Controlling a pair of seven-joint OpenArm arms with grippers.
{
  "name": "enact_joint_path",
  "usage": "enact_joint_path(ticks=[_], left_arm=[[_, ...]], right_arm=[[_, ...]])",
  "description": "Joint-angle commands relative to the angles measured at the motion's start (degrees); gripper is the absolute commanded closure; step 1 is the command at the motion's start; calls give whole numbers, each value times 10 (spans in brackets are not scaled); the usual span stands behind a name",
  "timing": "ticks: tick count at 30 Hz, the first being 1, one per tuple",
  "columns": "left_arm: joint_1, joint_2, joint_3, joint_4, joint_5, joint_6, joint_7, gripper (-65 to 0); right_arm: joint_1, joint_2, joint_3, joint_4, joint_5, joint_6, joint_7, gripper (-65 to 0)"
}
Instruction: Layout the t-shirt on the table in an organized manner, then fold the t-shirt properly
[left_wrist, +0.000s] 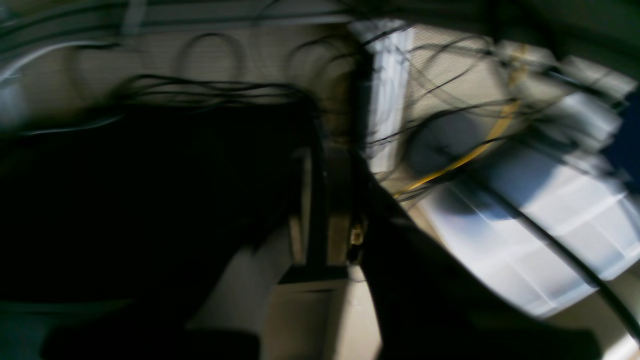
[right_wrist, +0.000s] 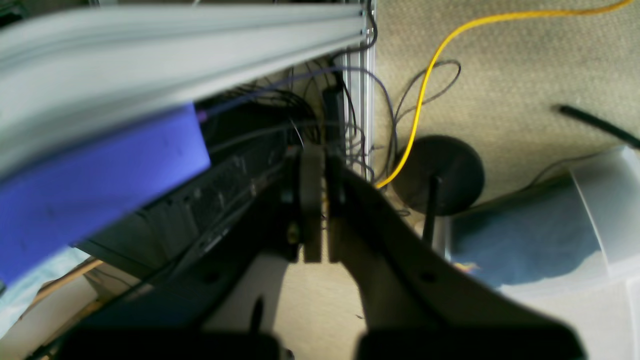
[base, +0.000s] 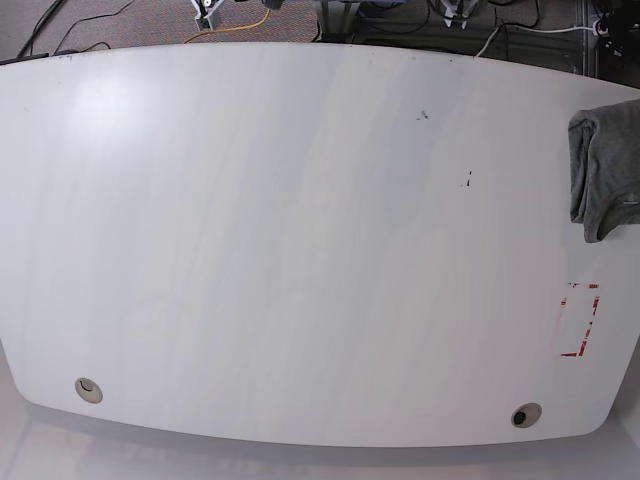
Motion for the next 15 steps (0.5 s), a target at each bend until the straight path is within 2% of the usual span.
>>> enact_joint_path(ticks=[1,4,10,15], left_arm=[[-22,-9,0,-51,-1,-4,-4,-47],[-51,-15,0,-100,-1,10,-3,-47],[-74,-16,0,-132,-1,82,-3,-49],[-89,-14,1,-132,-1,86,1,-50]], right_arm=[[14,5,1,-20,-10,-12,3,-5],[37,5,1,-44,-25,-28,3,-5],[70,4,1,-76,-51,-58,3,-6],[88,-4,1,-77,-73,-91,3,-6]])
